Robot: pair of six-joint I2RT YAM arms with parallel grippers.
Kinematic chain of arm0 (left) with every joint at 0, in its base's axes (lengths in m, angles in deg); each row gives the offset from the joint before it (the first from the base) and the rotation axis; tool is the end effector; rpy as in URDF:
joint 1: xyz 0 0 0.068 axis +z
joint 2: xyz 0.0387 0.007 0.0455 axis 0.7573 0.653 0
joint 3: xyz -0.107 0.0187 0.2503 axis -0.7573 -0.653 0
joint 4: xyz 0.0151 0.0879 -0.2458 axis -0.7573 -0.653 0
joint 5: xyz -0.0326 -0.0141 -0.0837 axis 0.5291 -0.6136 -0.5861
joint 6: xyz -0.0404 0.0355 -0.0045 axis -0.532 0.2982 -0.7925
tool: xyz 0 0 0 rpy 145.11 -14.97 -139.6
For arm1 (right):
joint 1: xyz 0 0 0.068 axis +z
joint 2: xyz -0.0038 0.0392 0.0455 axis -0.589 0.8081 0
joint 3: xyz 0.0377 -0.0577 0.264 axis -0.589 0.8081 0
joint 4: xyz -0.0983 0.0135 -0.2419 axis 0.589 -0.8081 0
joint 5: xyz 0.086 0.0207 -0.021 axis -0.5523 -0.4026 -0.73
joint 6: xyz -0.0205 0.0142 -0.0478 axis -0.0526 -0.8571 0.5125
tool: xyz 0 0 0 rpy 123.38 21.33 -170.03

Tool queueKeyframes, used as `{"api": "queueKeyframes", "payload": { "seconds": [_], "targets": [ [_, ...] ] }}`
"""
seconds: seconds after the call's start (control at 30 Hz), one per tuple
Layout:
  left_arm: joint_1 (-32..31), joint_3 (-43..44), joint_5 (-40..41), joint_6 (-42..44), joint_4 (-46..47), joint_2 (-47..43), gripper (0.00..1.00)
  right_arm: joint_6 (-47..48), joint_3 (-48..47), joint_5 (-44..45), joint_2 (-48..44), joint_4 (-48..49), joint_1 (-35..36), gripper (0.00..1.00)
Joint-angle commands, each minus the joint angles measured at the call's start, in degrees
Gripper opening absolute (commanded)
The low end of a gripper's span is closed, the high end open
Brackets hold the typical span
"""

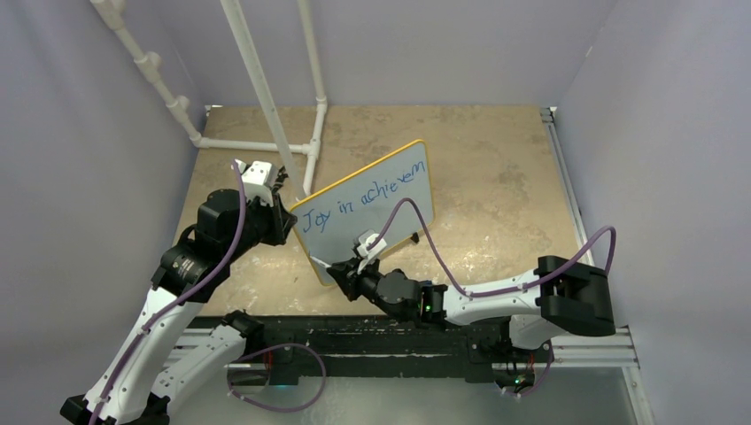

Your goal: Write a sentence on the whiteboard

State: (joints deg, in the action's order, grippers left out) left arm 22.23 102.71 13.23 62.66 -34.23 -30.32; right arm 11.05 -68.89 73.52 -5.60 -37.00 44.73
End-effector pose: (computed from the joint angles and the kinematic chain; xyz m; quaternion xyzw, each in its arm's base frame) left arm 0.1225 -0.0615 0.3634 0.0589 0.8510 -0.1927 0.4850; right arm 0.0679 0.3014 0.2321 -0.1873 0.7117 0.3772 0.5623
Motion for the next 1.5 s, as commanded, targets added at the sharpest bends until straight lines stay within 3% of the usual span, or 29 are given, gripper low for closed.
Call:
{"api": "queueKeyframes", "payload": {
  "seconds": [0.0,0.6,1.47],
  "targets": [
    [0.1,0.1,-0.9,0.3,1.9,-0.3,0.0,-1.7,-0.5,4.5,0.1,-2.1,-0.2,0.0],
    [0.1,0.1,-2.0,0.2,1.8,-0.5,0.0,-0.4,1.1,7.1,-3.5,0.8,-0.2,0.0],
    [0.1,0.1,-2.4,0.2,1.6,-0.6,0.0,3.2,-1.1,1.2,0.5,2.6,0.3,0.0]
  ]
}}
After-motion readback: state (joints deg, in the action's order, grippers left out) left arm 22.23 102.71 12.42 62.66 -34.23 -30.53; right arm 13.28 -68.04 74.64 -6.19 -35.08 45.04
